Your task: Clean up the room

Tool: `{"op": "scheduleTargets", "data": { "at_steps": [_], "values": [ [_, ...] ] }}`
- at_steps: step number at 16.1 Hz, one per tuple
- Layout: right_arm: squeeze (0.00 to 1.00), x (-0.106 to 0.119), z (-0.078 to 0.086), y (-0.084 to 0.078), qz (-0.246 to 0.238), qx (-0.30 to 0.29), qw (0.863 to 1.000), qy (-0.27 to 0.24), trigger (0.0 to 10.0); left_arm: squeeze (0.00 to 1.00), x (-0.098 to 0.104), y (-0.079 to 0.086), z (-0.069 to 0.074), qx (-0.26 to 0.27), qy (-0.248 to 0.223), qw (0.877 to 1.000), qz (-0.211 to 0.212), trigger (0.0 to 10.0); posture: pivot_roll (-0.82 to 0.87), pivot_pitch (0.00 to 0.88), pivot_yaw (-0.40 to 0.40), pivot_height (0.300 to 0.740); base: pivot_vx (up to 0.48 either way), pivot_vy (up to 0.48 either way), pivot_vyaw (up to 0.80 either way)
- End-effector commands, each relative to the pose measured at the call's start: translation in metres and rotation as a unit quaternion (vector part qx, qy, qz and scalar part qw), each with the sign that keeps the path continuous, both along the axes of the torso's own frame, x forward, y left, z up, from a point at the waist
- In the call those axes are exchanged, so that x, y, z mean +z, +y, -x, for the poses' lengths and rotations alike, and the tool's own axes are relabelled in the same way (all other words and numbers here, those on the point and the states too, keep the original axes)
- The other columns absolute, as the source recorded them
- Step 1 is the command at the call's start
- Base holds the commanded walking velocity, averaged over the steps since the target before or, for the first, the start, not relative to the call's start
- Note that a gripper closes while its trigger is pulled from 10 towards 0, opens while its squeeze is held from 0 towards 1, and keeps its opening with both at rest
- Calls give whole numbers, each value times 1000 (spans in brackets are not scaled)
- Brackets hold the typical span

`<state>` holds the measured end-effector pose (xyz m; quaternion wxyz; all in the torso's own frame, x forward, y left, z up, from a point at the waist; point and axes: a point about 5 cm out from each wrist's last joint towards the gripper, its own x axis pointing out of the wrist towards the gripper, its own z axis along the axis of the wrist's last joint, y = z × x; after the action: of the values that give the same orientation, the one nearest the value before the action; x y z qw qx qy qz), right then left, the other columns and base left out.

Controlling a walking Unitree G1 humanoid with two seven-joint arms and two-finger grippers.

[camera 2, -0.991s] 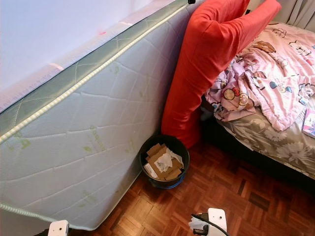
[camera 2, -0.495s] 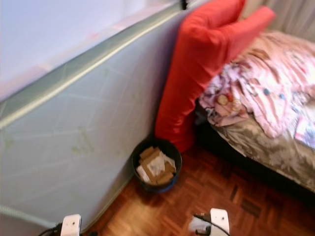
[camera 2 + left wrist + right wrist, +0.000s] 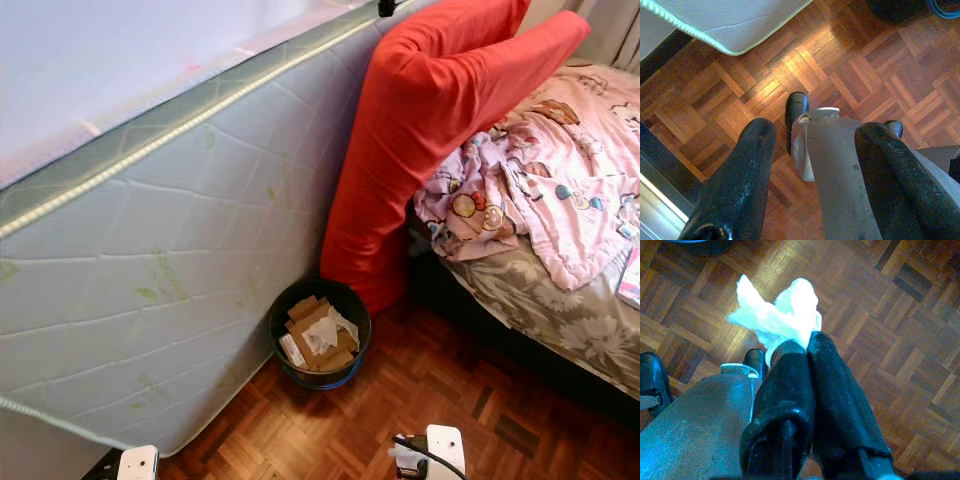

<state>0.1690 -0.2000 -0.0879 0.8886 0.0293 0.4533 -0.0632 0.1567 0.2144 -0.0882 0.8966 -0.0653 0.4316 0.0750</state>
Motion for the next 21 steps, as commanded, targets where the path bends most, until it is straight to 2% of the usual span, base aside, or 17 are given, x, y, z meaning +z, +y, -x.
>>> {"op": "scheduleTargets", "data": {
  "at_steps": [1,3,15,21],
  "values": [
    [0,-3,7,1,-2,0,1000,11,10000,0,-4,-1,10,3,13,1000,5,10000,34,154,-52,740,0,0,0],
    [0,-3,7,1,-2,0,1000,11,10000,0,-5,-6,11,3,11,1000,9,10000,36,155,-51,740,0,0,0],
    [0,-3,7,1,0,1,1000,12,10000,0,0,-7,0,-3,-13,1000,8,10000,36,155,-52,740,245,0,0],
    [0,-3,7,1,1,3,1000,13,10000,0,-1,-8,-1,-1,-9,1000,8,10000,37,158,-53,740,242,0,0]
  ]
}}
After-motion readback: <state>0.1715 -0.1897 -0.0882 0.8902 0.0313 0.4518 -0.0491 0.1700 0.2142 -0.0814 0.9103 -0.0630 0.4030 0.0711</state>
